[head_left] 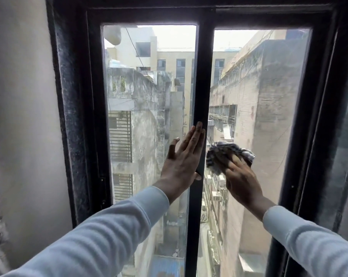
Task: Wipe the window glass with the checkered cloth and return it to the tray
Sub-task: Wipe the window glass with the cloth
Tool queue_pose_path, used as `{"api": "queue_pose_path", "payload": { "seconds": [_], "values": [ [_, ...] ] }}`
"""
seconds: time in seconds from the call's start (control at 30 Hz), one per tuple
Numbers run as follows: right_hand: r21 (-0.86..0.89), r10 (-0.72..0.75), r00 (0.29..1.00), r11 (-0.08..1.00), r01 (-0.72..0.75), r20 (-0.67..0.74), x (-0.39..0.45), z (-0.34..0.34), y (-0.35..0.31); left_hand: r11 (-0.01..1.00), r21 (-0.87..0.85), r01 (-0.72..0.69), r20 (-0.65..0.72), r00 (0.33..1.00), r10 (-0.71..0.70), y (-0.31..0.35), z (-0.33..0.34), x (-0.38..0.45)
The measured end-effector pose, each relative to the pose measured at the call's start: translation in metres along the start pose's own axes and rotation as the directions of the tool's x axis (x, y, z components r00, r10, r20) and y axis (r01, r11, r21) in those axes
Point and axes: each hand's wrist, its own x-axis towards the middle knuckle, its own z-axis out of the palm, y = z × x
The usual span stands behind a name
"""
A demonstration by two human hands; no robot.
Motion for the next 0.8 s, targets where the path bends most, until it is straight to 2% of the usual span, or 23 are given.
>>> {"api": "queue_pose_path", "payload": {
  "seconds": [0.03, 0.07, 0.13, 0.17, 0.2, 0.23, 0.27, 0.3, 0.33, 0.37, 0.4, 0.43, 0.47, 0.5, 0.53, 0.57, 0.6, 0.63, 0.67, 0.7, 0.77, 0.8],
  "values": [
    [-0.001, -0.050, 0.999, 0.999, 0.050, -0.001, 0.006, 0.000, 0.017, 1.000, 0.005, -0.001, -0.001, 1.000, 0.001, 0.000, -0.001, 0.001],
    [-0.005, 0.024, 1.000, 1.000, -0.024, -0.017, 0.014, -0.007, 0.025, 1.000, 0.007, -0.005, 0.005, 1.000, 0.005, 0.002, -0.002, 0.001],
    [0.029, 0.274, 0.961, 0.961, -0.273, -0.034, 0.015, -0.013, 0.006, 1.000, 0.003, 0.003, 0.017, 1.000, -0.003, 0.003, -0.003, 0.000],
    [0.024, 0.298, 0.954, 0.954, -0.298, -0.016, 0.008, -0.009, -0.011, 1.000, -0.002, 0.010, 0.020, 1.000, -0.010, 0.004, -0.003, -0.001],
    [0.002, 0.193, 0.980, 0.981, -0.193, 0.056, -0.004, -0.002, -0.024, 1.000, -0.006, 0.018, 0.023, 1.000, -0.018, 0.004, -0.003, -0.001],
    [-0.044, -0.022, 0.995, 0.999, 0.026, 0.099, -0.013, 0.001, -0.027, 1.000, -0.006, 0.021, 0.022, 1.000, -0.021, 0.004, -0.003, 0.000],
    [-0.072, -0.164, 0.979, 0.982, 0.174, 0.121, -0.010, -0.001, -0.016, 1.000, 0.000, 0.018, 0.016, 1.000, -0.018, 0.004, -0.002, 0.000],
    [-0.076, -0.186, 0.978, 0.978, 0.193, 0.090, -0.004, 0.002, 0.004, 1.000, 0.006, 0.011, 0.010, 1.000, -0.011, 0.004, -0.001, 0.000],
    [-0.088, -0.061, 0.997, 0.994, 0.065, 0.045, 0.002, 0.000, 0.017, 1.000, 0.006, 0.007, 0.012, 1.000, -0.007, 0.004, -0.001, 0.000],
    [-0.075, 0.191, 0.980, 0.980, -0.186, 0.062, 0.008, -0.003, 0.023, 1.000, 0.002, 0.007, 0.016, 1.000, -0.007, 0.004, 0.000, -0.001],
    [-0.046, 0.448, 0.889, 0.894, -0.446, 0.097, 0.008, -0.006, 0.013, 1.000, 0.003, 0.013, 0.016, 1.000, -0.013, 0.003, 0.001, -0.002],
    [-0.039, 0.614, 0.781, 0.788, -0.614, 0.110, -0.002, 0.004, -0.004, 1.000, 0.005, 0.017, 0.012, 1.000, -0.017, 0.003, 0.001, -0.002],
    [-0.014, 0.678, 0.729, 0.733, -0.680, 0.100, -0.014, 0.013, -0.029, 1.000, 0.006, 0.019, 0.010, 1.000, -0.019, 0.002, 0.000, -0.001],
    [0.001, 0.642, 0.765, 0.766, -0.643, 0.053, -0.029, 0.023, -0.050, 1.000, 0.002, 0.014, 0.014, 1.000, -0.014, 0.002, 0.000, -0.001],
    [0.012, 0.523, 0.851, 0.852, -0.524, 0.051, -0.041, 0.029, -0.061, 1.000, -0.009, 0.009, 0.021, 1.000, -0.008, 0.002, -0.001, -0.002],
    [-0.001, 0.338, 0.939, 0.941, -0.338, 0.069, -0.042, 0.030, -0.055, 1.000, -0.018, 0.008, 0.024, 1.000, -0.008, 0.003, -0.002, -0.002],
    [-0.013, 0.179, 0.983, 0.984, -0.178, 0.040, -0.030, 0.026, -0.041, 0.999, -0.031, 0.009, 0.028, 1.000, -0.008, 0.003, -0.004, -0.002],
    [-0.025, 0.095, 0.995, 0.995, -0.095, 0.014, -0.011, 0.020, -0.022, 0.998, -0.055, 0.012, 0.035, 0.999, -0.010, 0.005, -0.006, -0.002],
    [-0.019, 0.118, 0.993, 0.993, -0.117, 0.008, 0.011, 0.008, -0.007, 0.996, -0.087, 0.012, 0.043, 0.999, -0.008, 0.006, -0.008, -0.004],
    [0.007, 0.210, 0.978, 0.978, -0.210, -0.012, 0.032, -0.004, 0.005, 0.993, -0.118, 0.010, 0.049, 0.999, -0.004, 0.008, -0.009, -0.006],
    [0.093, 0.449, 0.890, 0.892, -0.442, -0.080, 0.053, -0.027, 0.008, 0.981, -0.193, 0.012, 0.084, 0.996, 0.004, 0.011, -0.009, -0.019],
    [0.147, 0.535, 0.843, 0.840, -0.523, -0.059, 0.052, -0.031, -0.001, 0.965, -0.261, 0.030, 0.126, 0.992, 0.003, 0.014, -0.008, -0.029]
  ]
}}
